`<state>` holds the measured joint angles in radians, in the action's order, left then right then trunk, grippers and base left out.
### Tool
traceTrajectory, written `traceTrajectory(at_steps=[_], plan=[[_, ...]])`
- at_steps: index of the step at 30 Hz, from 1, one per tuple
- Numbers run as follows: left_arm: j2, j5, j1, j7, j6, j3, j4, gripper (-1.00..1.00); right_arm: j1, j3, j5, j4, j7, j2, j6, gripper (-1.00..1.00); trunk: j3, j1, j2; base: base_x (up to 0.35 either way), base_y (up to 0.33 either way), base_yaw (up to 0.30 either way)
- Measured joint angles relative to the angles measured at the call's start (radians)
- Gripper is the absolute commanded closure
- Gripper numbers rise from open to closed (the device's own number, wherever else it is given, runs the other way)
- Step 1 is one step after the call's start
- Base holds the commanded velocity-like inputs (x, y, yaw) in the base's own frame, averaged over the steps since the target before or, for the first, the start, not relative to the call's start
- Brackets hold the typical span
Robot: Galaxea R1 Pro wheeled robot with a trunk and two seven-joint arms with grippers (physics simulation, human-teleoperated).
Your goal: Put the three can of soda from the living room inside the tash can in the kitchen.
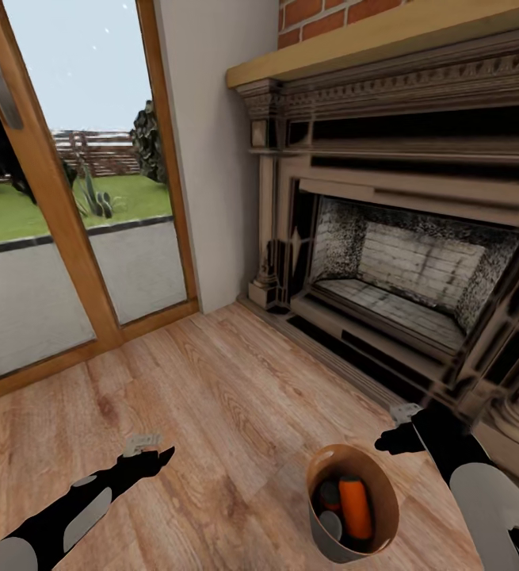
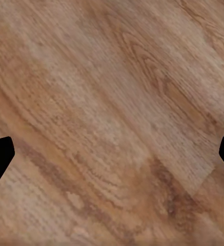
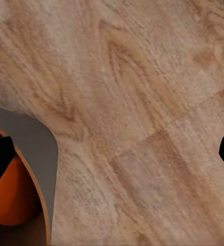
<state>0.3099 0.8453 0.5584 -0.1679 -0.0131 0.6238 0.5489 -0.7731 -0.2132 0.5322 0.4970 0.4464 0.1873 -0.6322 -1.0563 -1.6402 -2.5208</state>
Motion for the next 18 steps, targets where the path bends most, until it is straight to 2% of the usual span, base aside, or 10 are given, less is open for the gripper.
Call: traceTrajectory(at_steps=[18], plan=[[-0.001, 0.001, 0.000, 0.001, -0.006, 0.003, -0.003, -1.00, 0.001, 0.000, 0.000, 0.000, 0.000, 0.000, 0.000, -1.00, 0.069, 0.008, 0.004, -0.002, 0.000, 0.000]])
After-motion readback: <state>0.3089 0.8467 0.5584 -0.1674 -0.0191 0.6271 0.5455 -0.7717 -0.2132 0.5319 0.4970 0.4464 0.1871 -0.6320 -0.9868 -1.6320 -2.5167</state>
